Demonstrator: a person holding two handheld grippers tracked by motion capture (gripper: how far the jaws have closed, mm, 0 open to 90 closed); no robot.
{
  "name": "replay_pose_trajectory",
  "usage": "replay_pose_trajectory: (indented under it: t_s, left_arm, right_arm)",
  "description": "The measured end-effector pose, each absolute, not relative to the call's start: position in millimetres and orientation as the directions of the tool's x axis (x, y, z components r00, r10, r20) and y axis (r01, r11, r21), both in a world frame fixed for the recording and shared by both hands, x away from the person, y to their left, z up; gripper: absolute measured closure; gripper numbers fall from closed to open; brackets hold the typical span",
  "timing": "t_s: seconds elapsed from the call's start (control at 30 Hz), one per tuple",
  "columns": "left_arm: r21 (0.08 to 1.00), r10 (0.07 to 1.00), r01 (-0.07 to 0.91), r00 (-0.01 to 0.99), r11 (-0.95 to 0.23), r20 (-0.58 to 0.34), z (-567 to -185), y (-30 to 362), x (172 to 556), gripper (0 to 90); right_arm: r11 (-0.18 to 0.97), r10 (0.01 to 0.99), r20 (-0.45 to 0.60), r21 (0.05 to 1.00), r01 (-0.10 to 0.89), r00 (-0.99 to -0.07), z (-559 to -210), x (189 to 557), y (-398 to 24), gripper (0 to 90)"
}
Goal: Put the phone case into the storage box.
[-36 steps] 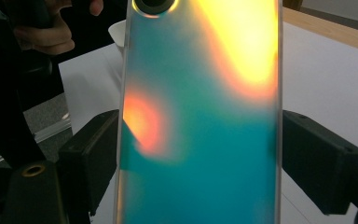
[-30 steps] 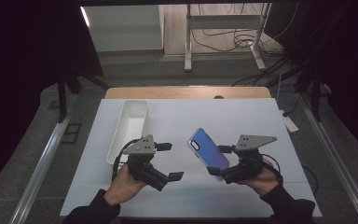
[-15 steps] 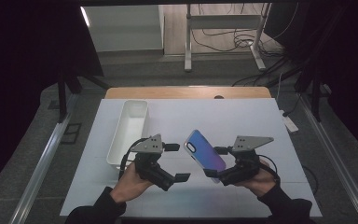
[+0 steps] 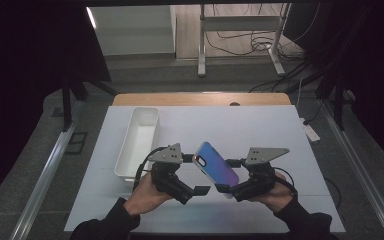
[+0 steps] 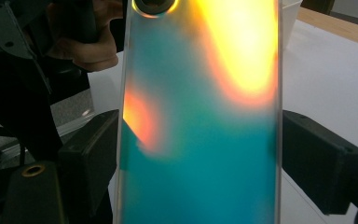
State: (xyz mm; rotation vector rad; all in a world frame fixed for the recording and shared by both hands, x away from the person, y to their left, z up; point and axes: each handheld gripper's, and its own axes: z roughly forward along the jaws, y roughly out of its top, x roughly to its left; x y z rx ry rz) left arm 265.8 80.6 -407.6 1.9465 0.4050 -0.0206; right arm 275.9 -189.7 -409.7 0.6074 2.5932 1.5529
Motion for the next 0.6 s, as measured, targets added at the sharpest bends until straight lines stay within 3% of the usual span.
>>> replay_pose_trajectory:
  t_s: [0.13,0.33,0.6]
  left_arm:
    - [0.891,0.245,0.278,0.949,-0.359,-0.197,-407.1,81.0,265.4,5.9]
    - [0.881,0.221,0.298,0.948,-0.366,-0.229,-406.3,85.3,265.6,35.0]
    - [0.873,0.202,0.317,0.945,-0.37,-0.258,-405.6,89.0,267.7,56.8]
  right_arm:
    - [0.419,0.359,0.146,0.858,0.299,-0.922,-409.7,275.6,-189.6,16.1]
    - [0.419,0.351,0.146,0.859,0.295,-0.925,-409.7,275.2,-189.9,16.1]
    - [0.421,0.339,0.144,0.861,0.287,-0.93,-410.2,274.7,-189.8,16.1]
